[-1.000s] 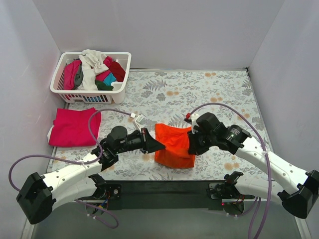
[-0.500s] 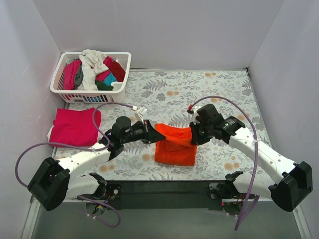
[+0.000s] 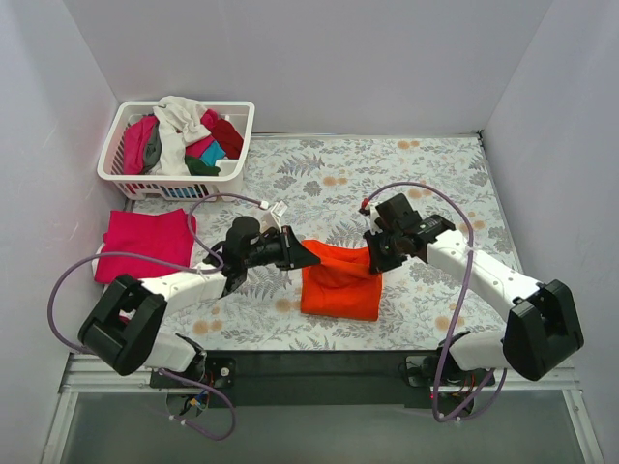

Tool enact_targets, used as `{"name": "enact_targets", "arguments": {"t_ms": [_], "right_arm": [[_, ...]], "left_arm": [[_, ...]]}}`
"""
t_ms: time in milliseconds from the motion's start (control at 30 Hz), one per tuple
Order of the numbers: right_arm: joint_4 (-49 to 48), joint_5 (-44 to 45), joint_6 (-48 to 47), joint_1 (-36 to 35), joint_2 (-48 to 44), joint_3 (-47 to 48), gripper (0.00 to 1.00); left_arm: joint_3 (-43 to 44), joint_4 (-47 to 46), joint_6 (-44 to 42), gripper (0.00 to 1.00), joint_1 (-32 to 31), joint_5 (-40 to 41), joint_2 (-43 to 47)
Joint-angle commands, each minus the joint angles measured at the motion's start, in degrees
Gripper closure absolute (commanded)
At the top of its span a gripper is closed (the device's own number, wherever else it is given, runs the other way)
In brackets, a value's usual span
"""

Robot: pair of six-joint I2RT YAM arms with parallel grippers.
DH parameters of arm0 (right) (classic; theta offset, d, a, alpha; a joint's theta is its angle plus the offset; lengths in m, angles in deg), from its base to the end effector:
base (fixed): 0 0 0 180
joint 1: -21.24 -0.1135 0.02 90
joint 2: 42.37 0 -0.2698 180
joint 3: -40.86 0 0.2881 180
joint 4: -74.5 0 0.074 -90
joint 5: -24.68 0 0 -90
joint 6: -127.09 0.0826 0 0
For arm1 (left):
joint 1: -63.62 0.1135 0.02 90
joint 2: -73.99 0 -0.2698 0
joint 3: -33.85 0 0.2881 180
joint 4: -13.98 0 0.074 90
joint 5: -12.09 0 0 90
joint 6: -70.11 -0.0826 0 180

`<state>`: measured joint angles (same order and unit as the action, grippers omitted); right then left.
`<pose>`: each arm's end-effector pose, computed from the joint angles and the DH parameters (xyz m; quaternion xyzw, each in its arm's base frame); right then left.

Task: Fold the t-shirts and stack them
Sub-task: Fold the tshirt

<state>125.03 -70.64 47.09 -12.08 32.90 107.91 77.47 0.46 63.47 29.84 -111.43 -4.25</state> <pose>0.2612 0.1809 0.1997 -0.2067 0.9396 0.1408 0.2336 0.2534 -0.2244 0.1625 -0.1830 0.7852 -0.5862 0.0795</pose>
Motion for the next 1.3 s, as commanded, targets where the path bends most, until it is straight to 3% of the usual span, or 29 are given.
{"name": "enact_targets", "arguments": {"t_ms": [0,333,567,633,667,767,800,867,1067,1267], "right_arm": [[-2.55,0.14,-1.65,1.15,1.37,2.19,0.99],[-3.87,0.31,-2.35,3.96,6.90,3.16,0.99],[-4.14,4.17,-2.18,5.72,9.38,6.05,0.95],[-4.13,5.05,-2.09,6.25,9.55,7.90,0.85],[-4.14,6.97,-2.00,6.42,9.46,8.51,0.74],[-4.05,9.88,-1.74,7.13,8.41,11.06,0.53],[-4.13,10.76,-1.56,7.39,7.19,11.94,0.32],[-4.13,12.78,-1.04,7.57,5.43,12.39,0.22],[-4.92,11.31,0.89,7.57,-1.96,8.53,0.20],[-9.48,5.76,3.62,7.48,-7.23,-2.87,0.21]], "left_arm": [[2.15,-3.11,-0.74,1.00,0.91,-1.46,-1.91],[5.05,-5.13,-0.73,1.00,3.11,-1.64,-10.18],[8.13,-2.07,-2.05,1.00,4.16,3.98,-12.46],[10.06,-0.83,-2.49,1.00,4.60,4.77,-13.25],[10.59,0.22,-2.49,1.00,4.95,5.04,-13.26],[12.26,2.59,-1.96,0.80,5.65,8.20,-12.73],[12.70,3.30,-1.96,0.74,5.92,9.60,-12.12],[13.49,5.57,-3.01,0.64,6.01,11.01,-9.84],[11.31,10.41,-4.95,0.43,6.01,16.29,-2.90],[5.68,8.85,-3.37,0.35,6.09,8.49,-1.39]]}}
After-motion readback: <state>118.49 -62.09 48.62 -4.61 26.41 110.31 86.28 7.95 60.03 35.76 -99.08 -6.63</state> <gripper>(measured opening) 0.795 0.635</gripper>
